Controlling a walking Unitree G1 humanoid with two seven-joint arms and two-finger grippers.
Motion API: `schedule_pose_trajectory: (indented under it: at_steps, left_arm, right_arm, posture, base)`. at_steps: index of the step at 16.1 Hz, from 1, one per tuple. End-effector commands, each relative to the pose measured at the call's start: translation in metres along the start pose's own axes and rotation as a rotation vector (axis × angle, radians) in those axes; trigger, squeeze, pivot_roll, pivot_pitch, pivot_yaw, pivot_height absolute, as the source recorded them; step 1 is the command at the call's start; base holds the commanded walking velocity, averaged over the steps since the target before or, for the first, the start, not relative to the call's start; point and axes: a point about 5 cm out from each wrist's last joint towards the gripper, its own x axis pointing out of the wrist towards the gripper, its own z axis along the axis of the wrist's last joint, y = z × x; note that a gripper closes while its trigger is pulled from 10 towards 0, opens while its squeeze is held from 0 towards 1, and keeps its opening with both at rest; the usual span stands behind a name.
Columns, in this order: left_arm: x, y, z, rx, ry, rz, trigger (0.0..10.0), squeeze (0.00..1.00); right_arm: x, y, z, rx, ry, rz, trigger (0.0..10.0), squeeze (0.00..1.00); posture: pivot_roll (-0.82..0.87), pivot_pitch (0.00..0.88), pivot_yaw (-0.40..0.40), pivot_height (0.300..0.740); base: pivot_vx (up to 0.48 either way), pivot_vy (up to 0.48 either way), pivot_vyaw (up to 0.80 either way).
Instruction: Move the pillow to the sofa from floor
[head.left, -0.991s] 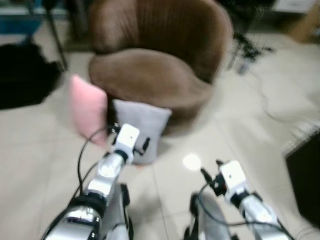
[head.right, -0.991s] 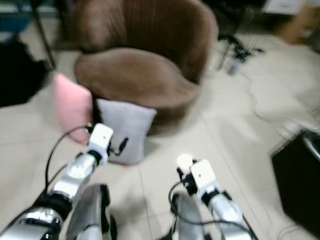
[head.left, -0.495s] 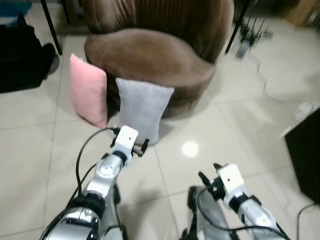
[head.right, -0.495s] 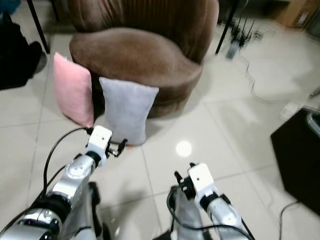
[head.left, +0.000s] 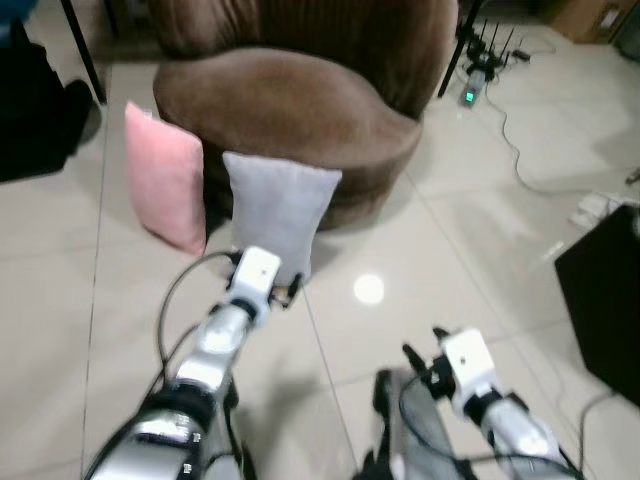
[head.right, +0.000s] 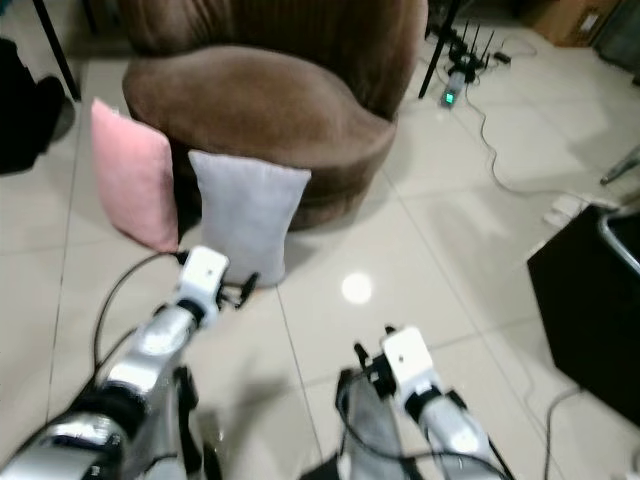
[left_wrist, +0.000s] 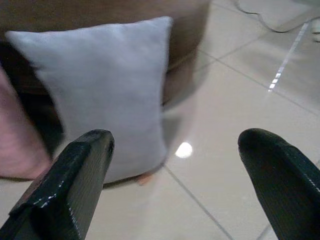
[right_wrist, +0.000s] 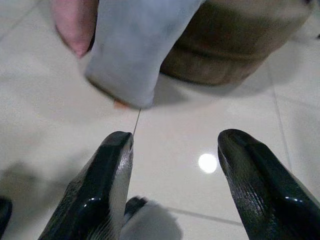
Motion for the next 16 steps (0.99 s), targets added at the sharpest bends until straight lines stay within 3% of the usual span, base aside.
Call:
schedule_pose_trajectory:
  at_steps: [1, 5, 8, 12, 16]
  left_arm:
    - [0.004, -0.009, 0.004, -0.006, -0.010, -0.023, 10.0, 0.00]
    - [0.005, -0.007, 0.009, 0.012, -0.023, -0.027, 10.0, 0.00]
    - [0.008, 0.000, 0.015, 0.081, -0.030, -0.030, 10.0, 0.00]
    - [0.006, 0.013, 0.020, 0.121, -0.029, -0.021, 10.0, 0.00]
    - [0.006, 0.012, 0.018, 0.117, -0.034, 0.023, 10.0, 0.00]
  right_arm:
    - [-0.006, -0.011, -0.002, 0.007, 0.005, -0.053, 10.0, 0.00]
    - [0.002, -0.012, 0.005, 0.037, -0.053, -0.074, 10.0, 0.00]
    - [0.019, -0.009, 0.011, 0.047, -0.080, -0.076, 10.0, 0.00]
    - [0.040, -0.002, 0.020, -0.038, -0.086, -0.012, 10.0, 0.00]
    - [0.045, -0.008, 0.021, -0.022, -0.093, -0.004, 10.0, 0.00]
  posture:
    - [-0.20, 0.126, -0.088, 0.520]
    - [-0.17, 0.107, -0.081, 0.520]
    - [-0.13, 0.092, -0.034, 0.520]
    - [-0.07, 0.083, 0.038, 0.520]
    - [-0.05, 0.097, -0.022, 0.520]
  base:
    - [0.334, 0.345, 0.00]
    - [0.339, 0.339, 0.00]
    - [0.445, 0.000, 0.00]
    - [0.225, 0.000, 0.00]
    - [0.062, 0.000, 0.00]
